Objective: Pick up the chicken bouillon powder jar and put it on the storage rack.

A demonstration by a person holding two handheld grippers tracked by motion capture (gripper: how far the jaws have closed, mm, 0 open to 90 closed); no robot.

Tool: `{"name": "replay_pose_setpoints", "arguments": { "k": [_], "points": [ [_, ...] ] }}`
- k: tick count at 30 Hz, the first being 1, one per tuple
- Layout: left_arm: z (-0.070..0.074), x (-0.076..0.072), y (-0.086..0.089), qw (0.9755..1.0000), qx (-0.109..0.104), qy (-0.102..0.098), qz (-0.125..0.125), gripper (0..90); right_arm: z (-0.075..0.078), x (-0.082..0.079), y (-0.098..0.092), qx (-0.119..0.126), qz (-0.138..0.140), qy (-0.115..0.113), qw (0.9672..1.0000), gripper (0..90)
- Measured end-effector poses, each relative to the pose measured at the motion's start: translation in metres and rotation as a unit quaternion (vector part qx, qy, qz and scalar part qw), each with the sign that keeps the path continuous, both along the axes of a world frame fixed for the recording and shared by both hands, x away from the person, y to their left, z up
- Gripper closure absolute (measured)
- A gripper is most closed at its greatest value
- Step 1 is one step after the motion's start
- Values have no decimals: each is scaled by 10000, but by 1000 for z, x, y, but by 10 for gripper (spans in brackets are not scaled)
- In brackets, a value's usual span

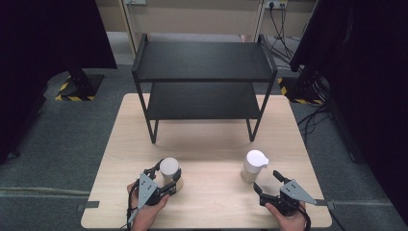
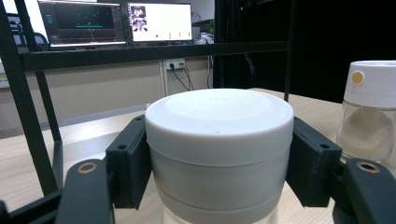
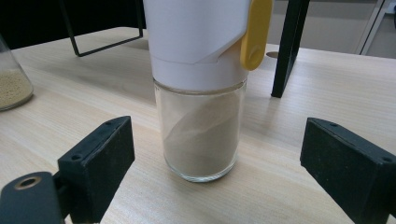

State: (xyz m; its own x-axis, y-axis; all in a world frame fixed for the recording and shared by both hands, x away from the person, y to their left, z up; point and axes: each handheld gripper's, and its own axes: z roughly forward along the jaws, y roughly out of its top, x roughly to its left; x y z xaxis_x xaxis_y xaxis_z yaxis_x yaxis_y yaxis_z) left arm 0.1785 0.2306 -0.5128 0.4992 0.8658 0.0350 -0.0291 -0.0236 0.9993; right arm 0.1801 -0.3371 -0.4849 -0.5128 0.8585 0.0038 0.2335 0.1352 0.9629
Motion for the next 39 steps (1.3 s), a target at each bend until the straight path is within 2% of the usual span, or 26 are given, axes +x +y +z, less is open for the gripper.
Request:
{"name": "replay_pose_setpoints", "arguments": {
  "k": [15,25,39],
  "points": [
    [9,-1,-2,9999,-12,119,40,335,0,0,-1,49,-30,12,10000,102],
    [26,1,-1,9998,-157,-74,136,335,-1,0,-1,60,-36,5,10000,102],
    [58,12,-3,9988,-245,-376,220,335,-1,0,-1,78,-44,4,10000,102]
  ]
}}
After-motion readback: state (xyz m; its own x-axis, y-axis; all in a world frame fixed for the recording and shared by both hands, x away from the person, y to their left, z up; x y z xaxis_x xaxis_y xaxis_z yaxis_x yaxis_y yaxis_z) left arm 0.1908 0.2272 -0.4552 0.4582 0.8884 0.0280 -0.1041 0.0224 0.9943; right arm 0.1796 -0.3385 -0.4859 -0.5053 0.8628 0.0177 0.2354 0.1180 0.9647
